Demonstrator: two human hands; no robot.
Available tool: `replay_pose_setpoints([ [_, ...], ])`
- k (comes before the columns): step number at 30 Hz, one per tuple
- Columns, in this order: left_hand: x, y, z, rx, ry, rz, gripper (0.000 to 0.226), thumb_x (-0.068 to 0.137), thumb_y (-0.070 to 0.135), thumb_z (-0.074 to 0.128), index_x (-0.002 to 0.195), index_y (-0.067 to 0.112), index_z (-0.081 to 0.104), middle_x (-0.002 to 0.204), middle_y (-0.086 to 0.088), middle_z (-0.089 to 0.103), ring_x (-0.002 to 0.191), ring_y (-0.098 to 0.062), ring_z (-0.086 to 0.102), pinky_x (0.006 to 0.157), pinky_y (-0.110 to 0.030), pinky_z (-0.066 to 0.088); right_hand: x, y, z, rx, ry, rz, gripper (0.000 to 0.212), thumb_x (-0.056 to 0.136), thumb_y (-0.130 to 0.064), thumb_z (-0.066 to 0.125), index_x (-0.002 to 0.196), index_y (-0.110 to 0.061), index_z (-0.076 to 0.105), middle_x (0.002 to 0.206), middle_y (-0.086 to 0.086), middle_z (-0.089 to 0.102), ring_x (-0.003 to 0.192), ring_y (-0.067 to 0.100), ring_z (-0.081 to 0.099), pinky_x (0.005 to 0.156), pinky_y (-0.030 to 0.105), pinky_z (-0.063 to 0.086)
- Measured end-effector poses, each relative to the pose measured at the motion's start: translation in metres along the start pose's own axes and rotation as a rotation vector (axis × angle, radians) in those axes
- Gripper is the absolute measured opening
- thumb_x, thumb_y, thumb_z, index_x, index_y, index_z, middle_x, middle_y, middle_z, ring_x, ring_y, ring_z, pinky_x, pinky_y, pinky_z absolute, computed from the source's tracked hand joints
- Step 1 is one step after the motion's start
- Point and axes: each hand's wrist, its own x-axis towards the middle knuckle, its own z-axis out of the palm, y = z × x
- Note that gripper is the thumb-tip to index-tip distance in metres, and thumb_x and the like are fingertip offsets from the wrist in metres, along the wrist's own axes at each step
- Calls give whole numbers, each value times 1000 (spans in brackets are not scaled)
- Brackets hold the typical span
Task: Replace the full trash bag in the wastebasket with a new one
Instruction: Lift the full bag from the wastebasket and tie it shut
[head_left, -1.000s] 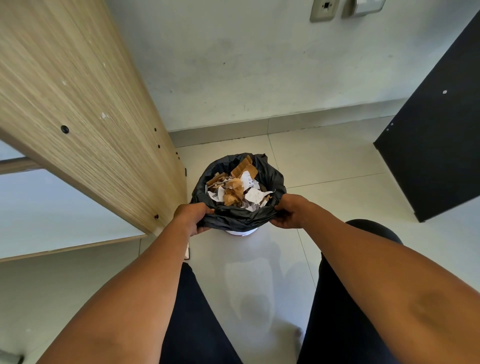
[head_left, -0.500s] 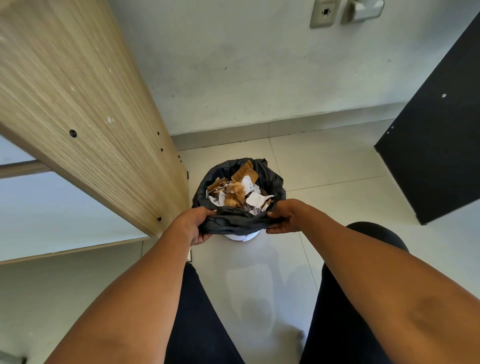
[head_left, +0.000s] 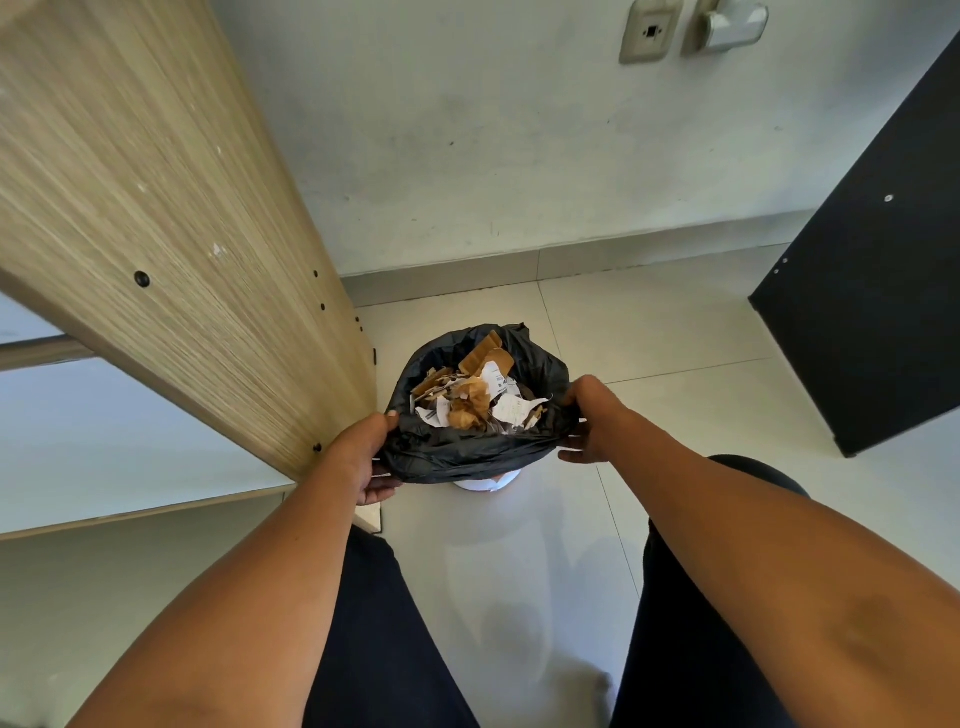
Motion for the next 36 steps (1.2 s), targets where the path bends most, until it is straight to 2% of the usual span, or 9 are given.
replay_pose_setpoints([
  [6, 15, 18, 2, -81, -11, -8, 46, 91, 44, 65, 116, 6, 68, 110, -16, 74, 103, -34, 70, 97, -43, 55, 13, -25, 6, 75, 31, -132, 45, 97, -49, 51, 121, -12, 60, 114, 10, 67, 100, 30, 64, 84, 45, 53],
  [9, 27, 22, 2, -111, 3, -47, 42, 91, 37, 71, 118, 5, 67, 113, -16, 74, 107, -36, 69, 102, -48, 52, 16, -37, 14, 2, 73, -155, 40, 101, -45, 50, 118, -9, 57, 112, 13, 64, 85, 29, 62, 75, 42, 51],
  [13, 20, 19, 2, -128, -18, -84, 28, 89, 20, 76, 108, 1, 67, 115, -15, 73, 112, -35, 68, 105, -49, 50, 35, -38, 7, -134, 93, -110, 31, 95, -24, 67, 120, -6, 61, 120, 12, 67, 98, 27, 66, 89, 42, 52],
  [16, 26, 15, -2, -118, -34, -73, 36, 88, 16, 75, 120, 0, 67, 114, -18, 74, 108, -36, 69, 103, -51, 51, 32, -36, -2, -183, 60, -35, 10, 96, -13, 65, 100, -6, 60, 97, 8, 67, 80, 23, 63, 87, 41, 51],
  [19, 26, 14, 1, -159, -60, -51, 32, 91, 15, 66, 119, -1, 68, 112, -21, 74, 104, -38, 70, 94, -52, 54, 29, -36, -7, -169, 47, -7, 11, 97, -8, 61, 88, -5, 56, 80, 8, 62, 69, 21, 59, 99, 42, 49],
  [21, 25, 14, 3, -189, -89, -40, 34, 91, 15, 58, 120, 0, 68, 111, -23, 74, 104, -39, 71, 86, -53, 56, 31, -34, -9, -119, 55, -15, 4, 92, -2, 61, 96, -3, 59, 85, 10, 65, 74, 24, 62, 99, 45, 50],
  [26, 21, 13, 3, -184, -125, -46, 46, 81, 20, 52, 120, 2, 67, 112, -22, 73, 106, -39, 69, 83, -49, 55, 43, -21, -20, -16, 15, 84, 46, 68, -12, 54, 112, -2, 64, 112, 13, 71, 102, 31, 68, 94, 43, 49],
  [31, 27, 16, 9, -174, -157, -75, 36, 93, 37, 61, 112, 8, 73, 115, -18, 74, 97, -35, 70, 74, -46, 55, 44, -19, -24, -139, -44, 148, 16, 94, -25, 59, 98, -11, 66, 101, 8, 69, 87, 26, 61, 67, 38, 44],
  [36, 36, 21, 11, -140, -71, -43, 22, 99, 23, 61, 97, 3, 70, 101, -17, 73, 86, -30, 69, 79, -48, 54, 52, -22, -23, -198, -42, 85, 18, 100, -12, 48, 95, -8, 64, 100, 12, 66, 90, 26, 61, 74, 39, 48],
])
